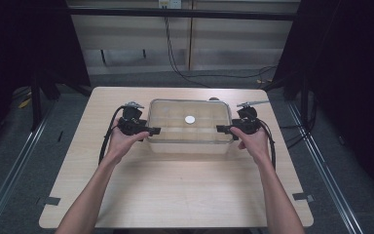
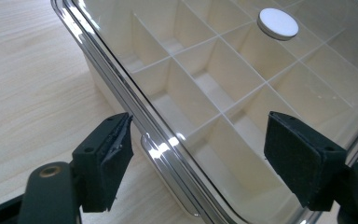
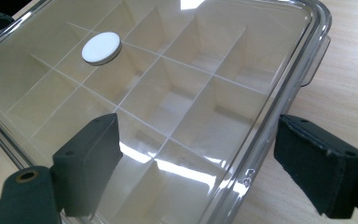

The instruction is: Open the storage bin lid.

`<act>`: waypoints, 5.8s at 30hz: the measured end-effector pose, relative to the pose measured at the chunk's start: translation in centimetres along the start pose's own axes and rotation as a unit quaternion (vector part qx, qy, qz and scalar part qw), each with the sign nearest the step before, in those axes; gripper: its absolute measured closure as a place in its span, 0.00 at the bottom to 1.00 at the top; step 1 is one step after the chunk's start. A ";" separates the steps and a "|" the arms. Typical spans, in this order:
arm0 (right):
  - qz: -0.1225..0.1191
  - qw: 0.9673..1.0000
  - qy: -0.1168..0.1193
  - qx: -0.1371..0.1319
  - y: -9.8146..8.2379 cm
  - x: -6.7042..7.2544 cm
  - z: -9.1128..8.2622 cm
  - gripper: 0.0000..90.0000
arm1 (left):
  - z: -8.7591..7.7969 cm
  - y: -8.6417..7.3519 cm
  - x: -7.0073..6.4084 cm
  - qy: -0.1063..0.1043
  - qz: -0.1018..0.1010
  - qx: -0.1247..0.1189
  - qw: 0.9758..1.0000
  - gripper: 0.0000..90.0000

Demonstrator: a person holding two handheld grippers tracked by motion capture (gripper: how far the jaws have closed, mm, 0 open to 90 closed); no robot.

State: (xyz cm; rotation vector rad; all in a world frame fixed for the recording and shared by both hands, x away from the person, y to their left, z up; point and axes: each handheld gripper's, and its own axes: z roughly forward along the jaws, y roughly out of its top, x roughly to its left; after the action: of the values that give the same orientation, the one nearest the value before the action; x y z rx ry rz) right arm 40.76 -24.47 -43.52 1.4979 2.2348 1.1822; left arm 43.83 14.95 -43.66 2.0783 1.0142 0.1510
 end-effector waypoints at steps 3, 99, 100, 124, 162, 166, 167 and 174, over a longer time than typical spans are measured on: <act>-0.001 1.000 0.000 0.011 0.0 -0.1 0.1 0.17 | 0.2 0.1 0.1 -0.001 -0.003 -0.001 1.000 0.25; 0.036 0.990 -0.006 -0.136 -2.9 0.9 -3.8 0.65 | -3.5 -1.9 -1.1 -0.016 0.026 -0.108 0.994 0.71; 0.035 0.990 -0.004 -0.136 -3.0 1.0 -3.9 0.66 | -3.6 -2.0 -1.1 -0.019 0.028 -0.109 0.993 0.71; 0.038 0.987 0.010 -0.153 -3.3 1.5 -4.6 0.72 | -4.7 -2.5 -1.2 -0.018 0.022 -0.115 0.993 0.78; 0.029 0.984 0.015 -0.176 -2.8 2.8 -6.2 0.72 | -7.4 -2.0 -2.2 -0.019 0.035 -0.142 0.989 0.81; 0.030 0.983 0.017 -0.180 -2.7 3.1 -6.5 0.73 | -7.8 -1.9 -2.3 -0.022 0.032 -0.146 0.989 0.81; 0.030 0.983 0.018 -0.182 -2.7 3.2 -6.6 0.73 | -8.0 -1.9 -2.3 -0.020 0.031 -0.148 0.988 0.81; 0.025 0.983 0.022 -0.180 -2.4 3.9 -6.7 0.73 | -9.2 -1.7 -2.4 -0.014 0.026 -0.161 0.987 0.81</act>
State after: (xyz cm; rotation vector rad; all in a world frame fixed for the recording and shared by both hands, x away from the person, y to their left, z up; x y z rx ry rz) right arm 33.58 -24.95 -39.85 1.3972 1.8863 1.5487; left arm 37.33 19.43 -38.12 1.8067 0.8570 0.2918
